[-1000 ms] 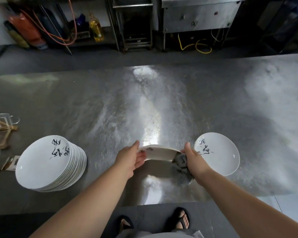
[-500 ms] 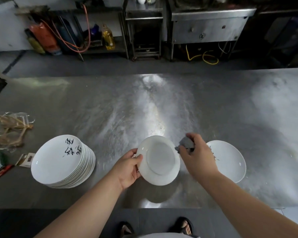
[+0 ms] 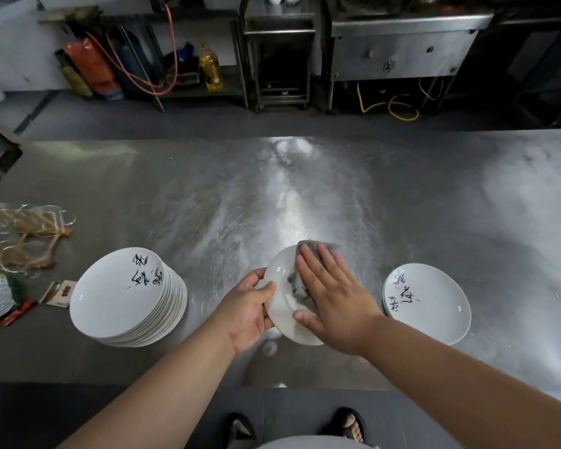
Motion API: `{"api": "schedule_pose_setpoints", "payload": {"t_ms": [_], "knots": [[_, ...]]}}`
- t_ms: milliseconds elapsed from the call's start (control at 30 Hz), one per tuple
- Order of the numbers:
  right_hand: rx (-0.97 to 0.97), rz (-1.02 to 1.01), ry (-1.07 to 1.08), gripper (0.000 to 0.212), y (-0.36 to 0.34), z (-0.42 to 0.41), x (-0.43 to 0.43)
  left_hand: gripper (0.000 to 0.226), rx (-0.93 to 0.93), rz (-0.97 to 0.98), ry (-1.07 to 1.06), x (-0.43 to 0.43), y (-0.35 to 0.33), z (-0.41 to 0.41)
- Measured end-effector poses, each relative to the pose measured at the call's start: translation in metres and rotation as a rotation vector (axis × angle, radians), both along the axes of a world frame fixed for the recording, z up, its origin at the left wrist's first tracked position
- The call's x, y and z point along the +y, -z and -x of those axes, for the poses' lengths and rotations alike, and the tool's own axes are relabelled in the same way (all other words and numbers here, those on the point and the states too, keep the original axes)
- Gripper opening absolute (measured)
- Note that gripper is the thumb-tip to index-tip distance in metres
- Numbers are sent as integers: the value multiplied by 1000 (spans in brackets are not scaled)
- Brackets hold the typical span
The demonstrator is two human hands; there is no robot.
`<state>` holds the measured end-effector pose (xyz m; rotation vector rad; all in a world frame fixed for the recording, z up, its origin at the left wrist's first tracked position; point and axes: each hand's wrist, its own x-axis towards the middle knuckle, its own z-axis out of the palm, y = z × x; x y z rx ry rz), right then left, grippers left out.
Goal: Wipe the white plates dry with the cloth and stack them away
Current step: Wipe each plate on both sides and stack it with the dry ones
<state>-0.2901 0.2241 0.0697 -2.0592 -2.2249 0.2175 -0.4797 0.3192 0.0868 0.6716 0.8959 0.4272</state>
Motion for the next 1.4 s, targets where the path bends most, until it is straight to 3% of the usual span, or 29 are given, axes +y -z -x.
{"api": "schedule_pose_setpoints", "payload": {"t_ms": [233,433,667,867,1067,1267,1400], "knots": [[42,43,-218,101,-3,26,-17,22,11,4,-119,12,-4,3],[32,76,-67,100,-20,-8,11,24,27,-40,-86,16,-13,7],[62,64,-264,98,-20,17,-7,21,-4,-5,-143,21,-21,6],[86,52,-67,107,-29,-11,17,20,-8,12,-193,22,-22,5],[88,30,-197,100,-18,17,-12,23,-6,28,-251,23,-22,0],[95,-20,20,103,-23,-10,10,23,-56,35,-307,16,-26,-3],[98,-73,-51,107,-26,27,-10,23,-82,20,-349,22,-31,-5]]}}
